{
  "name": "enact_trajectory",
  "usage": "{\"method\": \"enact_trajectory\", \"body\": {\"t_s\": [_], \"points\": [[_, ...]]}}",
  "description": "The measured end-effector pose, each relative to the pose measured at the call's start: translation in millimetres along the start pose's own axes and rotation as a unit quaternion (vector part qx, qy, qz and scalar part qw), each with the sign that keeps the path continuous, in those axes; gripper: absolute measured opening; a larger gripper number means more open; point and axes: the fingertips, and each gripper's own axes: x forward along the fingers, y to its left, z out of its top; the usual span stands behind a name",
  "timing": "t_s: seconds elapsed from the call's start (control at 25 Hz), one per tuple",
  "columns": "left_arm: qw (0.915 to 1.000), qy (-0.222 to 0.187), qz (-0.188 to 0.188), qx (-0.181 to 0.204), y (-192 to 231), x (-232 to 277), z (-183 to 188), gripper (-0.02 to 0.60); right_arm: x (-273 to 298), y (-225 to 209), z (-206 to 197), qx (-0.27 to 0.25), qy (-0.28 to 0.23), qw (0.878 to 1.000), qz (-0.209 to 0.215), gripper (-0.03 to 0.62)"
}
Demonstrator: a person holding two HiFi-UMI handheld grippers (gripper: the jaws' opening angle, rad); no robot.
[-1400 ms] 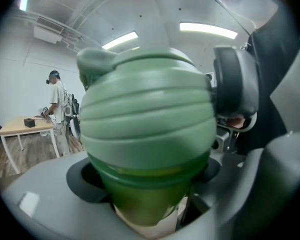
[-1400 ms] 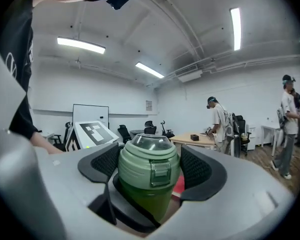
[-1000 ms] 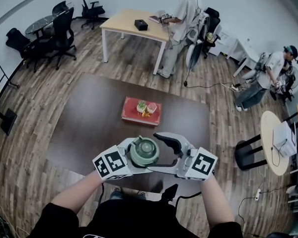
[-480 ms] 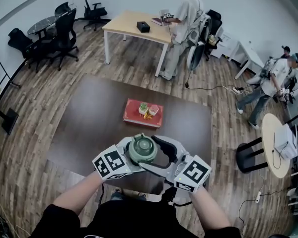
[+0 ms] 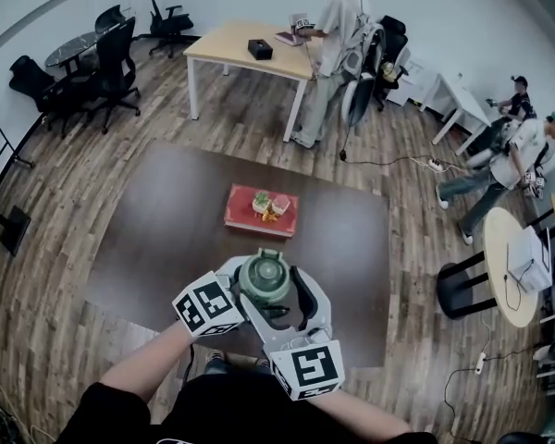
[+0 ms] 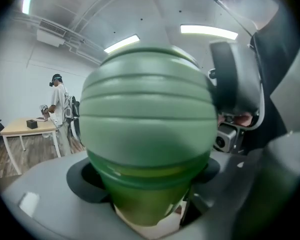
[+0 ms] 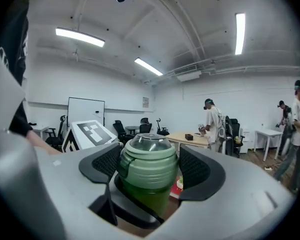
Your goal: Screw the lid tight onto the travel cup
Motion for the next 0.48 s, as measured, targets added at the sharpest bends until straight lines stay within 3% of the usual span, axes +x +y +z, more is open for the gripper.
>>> {"method": "enact_trajectory", "body": {"t_s": [0.12,0.24,0.4,0.48], "points": [[1.0000,-0.005,-0.004,0.000,0,-1,3,0.420,-2,5,8,-0.012,-0.010,0.997,0.082,0.384],[0.9999,-0.001,-0.016,0.004,-4,-5,4,0.420,-10,4,20,-0.027,-0.015,0.981,0.191,0.393],[0.9990,-0.001,-0.044,0.002,-16,-7,6,0.420,-25,5,17,-0.115,0.004,0.930,0.349,0.397],[0.9982,-0.001,-0.060,0.002,-25,-6,5,0.420,-29,10,9,-0.135,0.015,0.903,0.408,0.396]]}}
